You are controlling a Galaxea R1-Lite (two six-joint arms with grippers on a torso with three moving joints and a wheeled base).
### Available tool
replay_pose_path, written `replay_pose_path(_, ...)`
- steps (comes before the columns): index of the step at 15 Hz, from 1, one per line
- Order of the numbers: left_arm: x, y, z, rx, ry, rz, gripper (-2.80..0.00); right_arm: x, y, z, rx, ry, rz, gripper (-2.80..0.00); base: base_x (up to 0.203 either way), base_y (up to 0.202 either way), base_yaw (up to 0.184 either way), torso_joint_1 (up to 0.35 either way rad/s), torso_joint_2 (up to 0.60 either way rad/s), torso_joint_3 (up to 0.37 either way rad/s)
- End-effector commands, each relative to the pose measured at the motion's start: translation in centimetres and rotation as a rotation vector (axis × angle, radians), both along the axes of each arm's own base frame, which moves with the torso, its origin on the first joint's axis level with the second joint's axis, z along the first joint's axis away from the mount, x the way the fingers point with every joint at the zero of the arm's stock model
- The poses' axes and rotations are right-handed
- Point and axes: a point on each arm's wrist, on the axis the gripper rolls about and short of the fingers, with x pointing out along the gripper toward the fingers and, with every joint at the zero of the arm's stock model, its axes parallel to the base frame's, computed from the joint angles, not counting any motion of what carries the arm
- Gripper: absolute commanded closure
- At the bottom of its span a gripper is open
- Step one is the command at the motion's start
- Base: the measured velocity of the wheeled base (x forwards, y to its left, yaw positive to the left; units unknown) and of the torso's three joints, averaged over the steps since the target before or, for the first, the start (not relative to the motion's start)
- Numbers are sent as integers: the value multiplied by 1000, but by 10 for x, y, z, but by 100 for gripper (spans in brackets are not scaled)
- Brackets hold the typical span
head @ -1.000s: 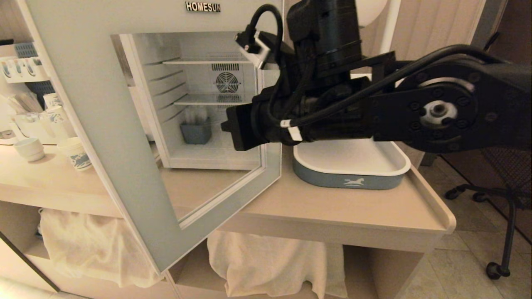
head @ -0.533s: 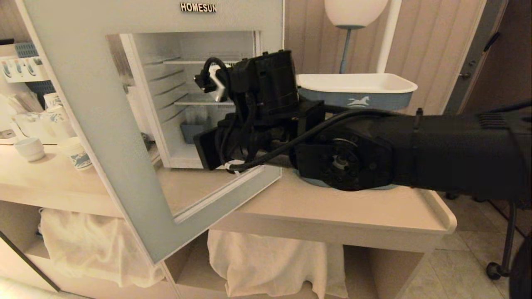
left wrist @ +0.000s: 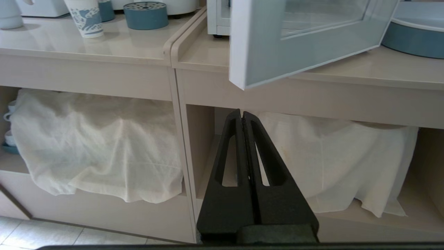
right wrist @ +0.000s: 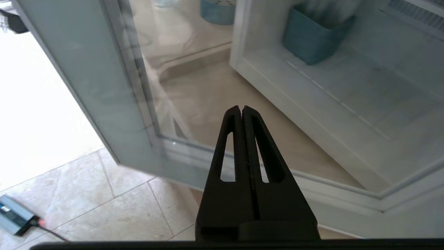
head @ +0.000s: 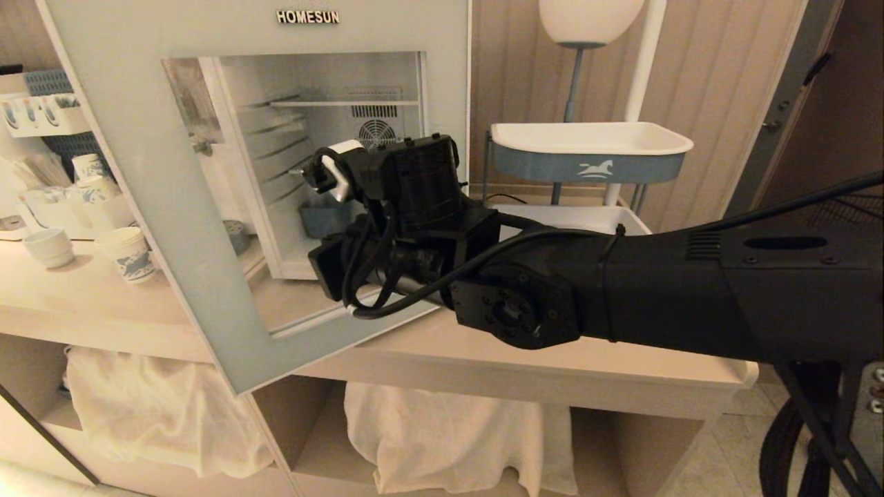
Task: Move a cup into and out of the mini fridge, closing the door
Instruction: Close the freezer door
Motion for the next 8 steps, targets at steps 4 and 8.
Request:
replay_pose_path(4,2,0,-5,-1,19,1,0,1,-1,3,13,-22,-42,0,0,0,0,0,0,0)
replay_pose_path(8,2,0,-5,1,19,1,0,-28,-40,47,30,-27,-46,0,0,0,0,0,0,0)
